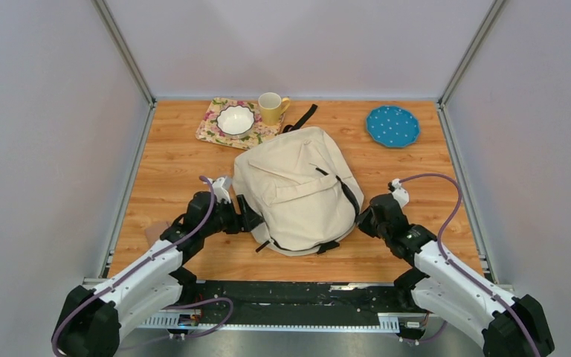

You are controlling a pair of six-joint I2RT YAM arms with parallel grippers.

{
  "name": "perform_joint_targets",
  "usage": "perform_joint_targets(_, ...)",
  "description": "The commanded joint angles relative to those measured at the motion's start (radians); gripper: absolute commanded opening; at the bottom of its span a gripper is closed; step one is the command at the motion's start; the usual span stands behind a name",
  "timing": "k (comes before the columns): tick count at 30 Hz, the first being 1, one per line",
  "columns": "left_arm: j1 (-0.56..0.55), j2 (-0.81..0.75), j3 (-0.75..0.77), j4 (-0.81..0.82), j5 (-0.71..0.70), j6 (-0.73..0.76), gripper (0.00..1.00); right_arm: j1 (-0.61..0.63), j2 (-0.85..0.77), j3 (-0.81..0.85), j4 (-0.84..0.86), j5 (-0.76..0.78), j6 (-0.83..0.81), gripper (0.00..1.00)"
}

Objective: Pack the student bag
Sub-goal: Adjust the student bag at the center of the board.

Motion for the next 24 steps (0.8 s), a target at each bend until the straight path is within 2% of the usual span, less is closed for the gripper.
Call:
perform_joint_targets(1, 0.011, 0.076, -0.033, 0.176, 0.085, -0.128, 0.79, -0.044, 0.055, 0.100, 0.011, 0.013, -0.140, 0.03)
perform_joint_targets(6, 0.011, 0.148, -0.062, 0.311, 0.100, -0.217, 0.80, -0.048, 0.124, 0.158, 0.020, -0.021, -0.200, 0.02)
perform_joint_targets(11, -0.004, 0.227, -0.053, 0.352, 0.103, -0.245, 0.80, -0.050, 0.169, 0.189, 0.026, -0.038, -0.223, 0.02)
perform_joint_targets(15, -0.038, 0.297, 0.013, 0.259, 0.047, -0.196, 0.80, -0.048, 0.177, 0.205, 0.028, -0.061, -0.217, 0.02)
perform_joint_targets(20, -0.066, 0.314, 0.041, 0.151, -0.055, -0.129, 0.79, -0.048, 0.157, 0.217, 0.019, -0.088, -0.203, 0.02)
perform_joint_targets(24, -0.092, 0.366, 0.084, 0.091, -0.115, -0.076, 0.76, -0.050, 0.147, 0.237, -0.007, -0.107, -0.208, 0.03)
